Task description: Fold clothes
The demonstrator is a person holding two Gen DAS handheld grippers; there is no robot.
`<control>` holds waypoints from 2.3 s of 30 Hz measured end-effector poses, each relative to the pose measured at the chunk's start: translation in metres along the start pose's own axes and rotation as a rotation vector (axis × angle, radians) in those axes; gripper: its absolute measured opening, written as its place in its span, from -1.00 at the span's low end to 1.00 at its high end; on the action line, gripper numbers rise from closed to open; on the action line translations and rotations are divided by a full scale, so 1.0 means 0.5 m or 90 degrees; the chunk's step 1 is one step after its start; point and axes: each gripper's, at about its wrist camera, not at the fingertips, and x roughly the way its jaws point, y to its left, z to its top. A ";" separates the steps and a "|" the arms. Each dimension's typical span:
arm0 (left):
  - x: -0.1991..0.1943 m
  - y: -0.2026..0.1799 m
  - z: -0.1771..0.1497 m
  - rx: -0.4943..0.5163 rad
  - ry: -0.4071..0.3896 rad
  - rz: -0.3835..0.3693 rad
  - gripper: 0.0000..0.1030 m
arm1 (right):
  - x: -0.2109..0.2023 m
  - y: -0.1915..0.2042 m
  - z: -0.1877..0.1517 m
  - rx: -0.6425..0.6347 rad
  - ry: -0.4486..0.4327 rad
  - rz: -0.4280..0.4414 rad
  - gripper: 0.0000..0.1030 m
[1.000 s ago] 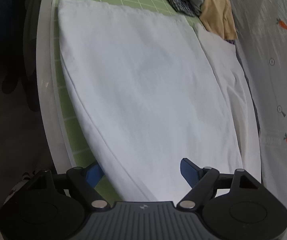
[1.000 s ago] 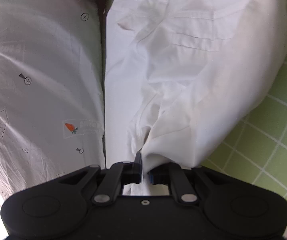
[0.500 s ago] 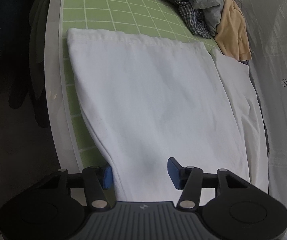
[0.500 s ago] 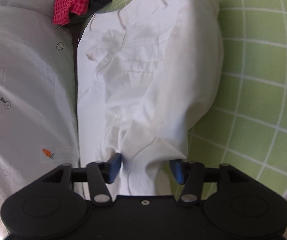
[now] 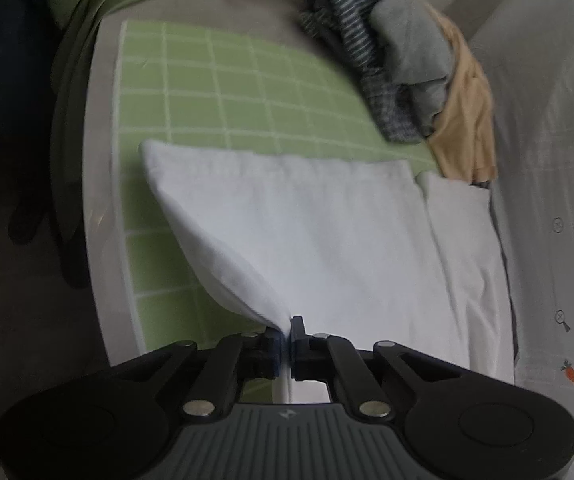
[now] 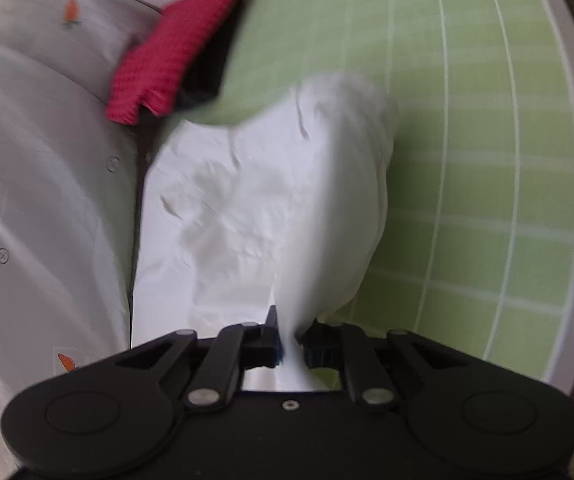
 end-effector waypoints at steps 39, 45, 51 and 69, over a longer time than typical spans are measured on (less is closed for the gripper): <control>0.421 -0.913 0.102 0.380 -0.130 -0.081 -0.07 | 0.488 0.522 0.147 -0.193 -0.089 0.053 -0.45; 0.472 -0.810 0.043 0.414 -0.101 -0.007 0.31 | 0.463 0.470 0.049 -0.279 -0.111 -0.079 0.42; 0.412 -0.668 0.009 0.400 -0.057 0.066 0.31 | 0.332 0.395 -0.062 -0.371 -0.136 -0.183 0.69; 0.203 -0.530 -0.142 0.363 0.068 0.006 0.31 | 0.377 0.334 -0.181 -0.407 -0.015 -0.183 -0.38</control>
